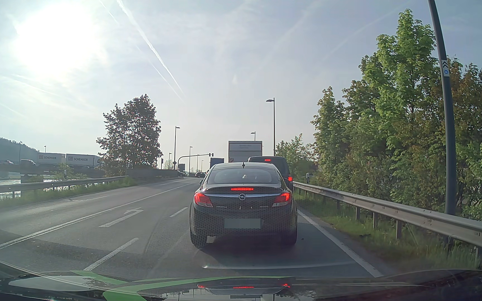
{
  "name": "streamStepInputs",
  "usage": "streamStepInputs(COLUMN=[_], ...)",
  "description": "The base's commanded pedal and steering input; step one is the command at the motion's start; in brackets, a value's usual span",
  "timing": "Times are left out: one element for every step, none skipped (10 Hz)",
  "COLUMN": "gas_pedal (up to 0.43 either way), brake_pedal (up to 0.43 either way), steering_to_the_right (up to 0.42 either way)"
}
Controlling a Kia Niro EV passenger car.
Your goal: Follow the waypoints while adhering to traffic rules and regulations
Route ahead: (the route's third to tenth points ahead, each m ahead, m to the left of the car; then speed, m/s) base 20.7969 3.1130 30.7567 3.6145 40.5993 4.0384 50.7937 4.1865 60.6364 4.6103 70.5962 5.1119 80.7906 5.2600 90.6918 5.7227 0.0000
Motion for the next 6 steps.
streamStepInputs(gas_pedal=[0.0, 0.0, 0.0, 0.0, 0.0, 0.0], brake_pedal=[0.47, 0.47, 0.47, 0.47, 0.47, 0.47], steering_to_the_right=[0.003, 0.003, 0.003, 0.003, 0.003, 0.003])
